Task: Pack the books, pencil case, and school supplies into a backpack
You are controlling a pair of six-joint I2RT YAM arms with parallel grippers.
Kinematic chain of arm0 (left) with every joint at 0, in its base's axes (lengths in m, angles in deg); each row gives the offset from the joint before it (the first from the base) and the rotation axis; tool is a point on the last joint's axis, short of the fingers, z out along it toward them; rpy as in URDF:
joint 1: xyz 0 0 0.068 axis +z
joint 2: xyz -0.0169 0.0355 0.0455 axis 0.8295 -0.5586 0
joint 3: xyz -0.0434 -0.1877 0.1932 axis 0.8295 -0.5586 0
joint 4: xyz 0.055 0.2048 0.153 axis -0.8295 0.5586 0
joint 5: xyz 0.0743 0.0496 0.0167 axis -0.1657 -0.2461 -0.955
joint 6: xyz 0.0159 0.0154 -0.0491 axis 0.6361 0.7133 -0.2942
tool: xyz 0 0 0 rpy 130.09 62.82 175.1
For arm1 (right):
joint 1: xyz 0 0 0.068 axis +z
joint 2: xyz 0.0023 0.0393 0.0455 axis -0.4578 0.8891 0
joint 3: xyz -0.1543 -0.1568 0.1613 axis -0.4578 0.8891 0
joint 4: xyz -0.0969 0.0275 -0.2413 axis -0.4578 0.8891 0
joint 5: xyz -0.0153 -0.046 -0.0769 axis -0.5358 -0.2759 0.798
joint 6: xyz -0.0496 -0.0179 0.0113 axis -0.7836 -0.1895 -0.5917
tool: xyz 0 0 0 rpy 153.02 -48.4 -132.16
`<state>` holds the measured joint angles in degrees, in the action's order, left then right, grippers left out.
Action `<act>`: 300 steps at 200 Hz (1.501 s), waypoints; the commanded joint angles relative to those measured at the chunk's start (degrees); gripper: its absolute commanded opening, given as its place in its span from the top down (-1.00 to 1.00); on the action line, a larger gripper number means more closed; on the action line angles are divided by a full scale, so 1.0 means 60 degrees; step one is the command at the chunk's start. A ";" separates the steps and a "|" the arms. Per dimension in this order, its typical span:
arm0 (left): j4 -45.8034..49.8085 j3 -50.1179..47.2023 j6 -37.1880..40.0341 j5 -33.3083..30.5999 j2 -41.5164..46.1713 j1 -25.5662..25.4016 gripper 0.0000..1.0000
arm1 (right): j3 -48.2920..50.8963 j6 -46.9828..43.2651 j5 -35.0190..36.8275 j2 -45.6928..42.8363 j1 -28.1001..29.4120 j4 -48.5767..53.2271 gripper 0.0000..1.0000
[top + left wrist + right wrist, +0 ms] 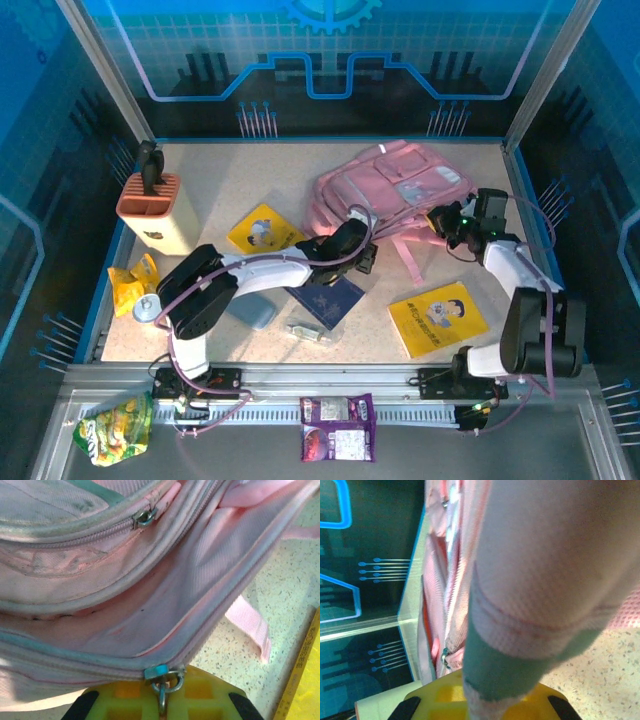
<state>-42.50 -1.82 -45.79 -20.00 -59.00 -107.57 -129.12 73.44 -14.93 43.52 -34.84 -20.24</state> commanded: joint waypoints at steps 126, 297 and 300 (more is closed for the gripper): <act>0.1022 0.2405 -0.1325 0.1932 -0.1282 -0.0286 1.00 | 0.1795 -0.0024 -0.1222 -0.0965 0.0681 -0.0153 -0.54; 0.2873 0.2970 0.0042 0.2981 -0.0662 -0.0462 1.00 | 0.0980 -0.0001 0.0397 0.0751 0.0677 -0.1439 1.00; 0.2972 0.2922 0.0109 0.3013 -0.0606 -0.0459 1.00 | 0.0885 -0.0076 0.0355 0.0749 0.0592 -0.1331 1.00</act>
<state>-28.38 14.22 -50.38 -7.37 -67.46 -109.67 -119.22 79.43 -15.78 48.02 -27.47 -32.37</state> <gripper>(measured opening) 0.067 0.087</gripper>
